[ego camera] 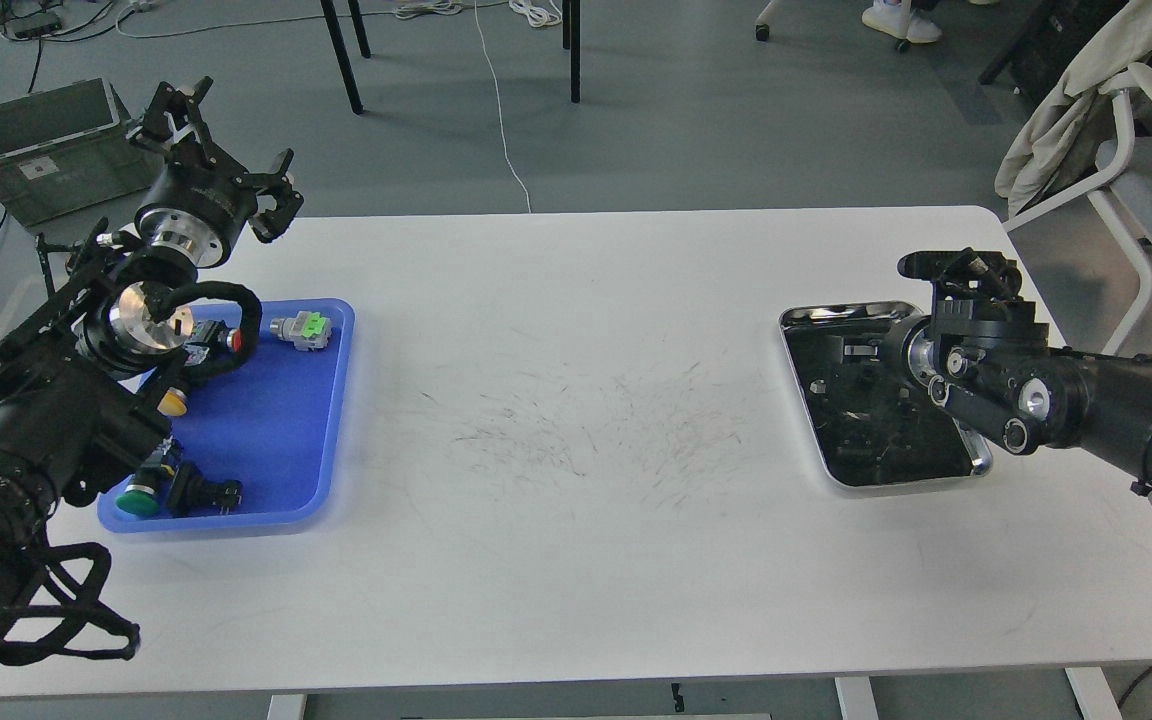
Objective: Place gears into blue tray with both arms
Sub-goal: 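Reach the right gripper into the metal tray and grasp a small black part, then carry the black part with the right gripper to mid-table and release it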
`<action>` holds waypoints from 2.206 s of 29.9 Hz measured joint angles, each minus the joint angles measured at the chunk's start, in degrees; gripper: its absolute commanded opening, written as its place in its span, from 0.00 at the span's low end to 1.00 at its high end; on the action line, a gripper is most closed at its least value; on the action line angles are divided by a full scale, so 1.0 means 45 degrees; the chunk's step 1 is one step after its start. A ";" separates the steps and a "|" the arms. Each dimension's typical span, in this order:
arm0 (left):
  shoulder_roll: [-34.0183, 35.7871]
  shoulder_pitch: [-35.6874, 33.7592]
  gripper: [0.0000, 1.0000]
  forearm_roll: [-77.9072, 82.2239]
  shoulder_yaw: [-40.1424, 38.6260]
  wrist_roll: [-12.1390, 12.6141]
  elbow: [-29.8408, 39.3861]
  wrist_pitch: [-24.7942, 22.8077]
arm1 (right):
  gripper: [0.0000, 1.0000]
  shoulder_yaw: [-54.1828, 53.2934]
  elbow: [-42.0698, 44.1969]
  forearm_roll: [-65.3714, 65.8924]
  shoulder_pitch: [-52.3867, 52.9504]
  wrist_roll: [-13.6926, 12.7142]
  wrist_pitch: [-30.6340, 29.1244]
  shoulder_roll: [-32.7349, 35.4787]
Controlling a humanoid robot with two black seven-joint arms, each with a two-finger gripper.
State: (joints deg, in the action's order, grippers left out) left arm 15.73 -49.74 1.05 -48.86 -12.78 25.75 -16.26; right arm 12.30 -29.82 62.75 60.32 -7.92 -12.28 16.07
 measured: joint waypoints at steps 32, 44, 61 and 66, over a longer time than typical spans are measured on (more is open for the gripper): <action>-0.0003 0.0057 0.99 0.0000 0.0017 0.0009 0.0004 0.0021 | 0.02 0.0002 -0.0133 -0.0072 0.0365 -0.0028 -0.0050 -0.0047; 0.0002 -0.0006 0.99 0.0000 0.0016 0.0009 -0.0001 0.0028 | 0.02 -0.3490 -0.2981 -0.1828 0.3031 0.0136 0.0049 0.0289; 0.0172 -0.0039 0.99 -0.0018 -0.0003 -0.0009 0.0000 0.0042 | 0.03 -0.4308 -0.3370 -0.4641 -0.0114 0.1259 0.0765 -0.3567; 0.0231 -0.0053 0.99 -0.0020 -0.0003 -0.0011 0.0000 0.0041 | 0.03 -0.3220 -0.4115 -0.4590 -0.0805 0.1295 0.0744 -0.3575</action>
State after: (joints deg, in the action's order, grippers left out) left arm 16.77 -49.98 0.96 -48.87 -12.83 25.75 -16.08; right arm -2.19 -48.34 42.10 56.70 -2.09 -8.93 -0.02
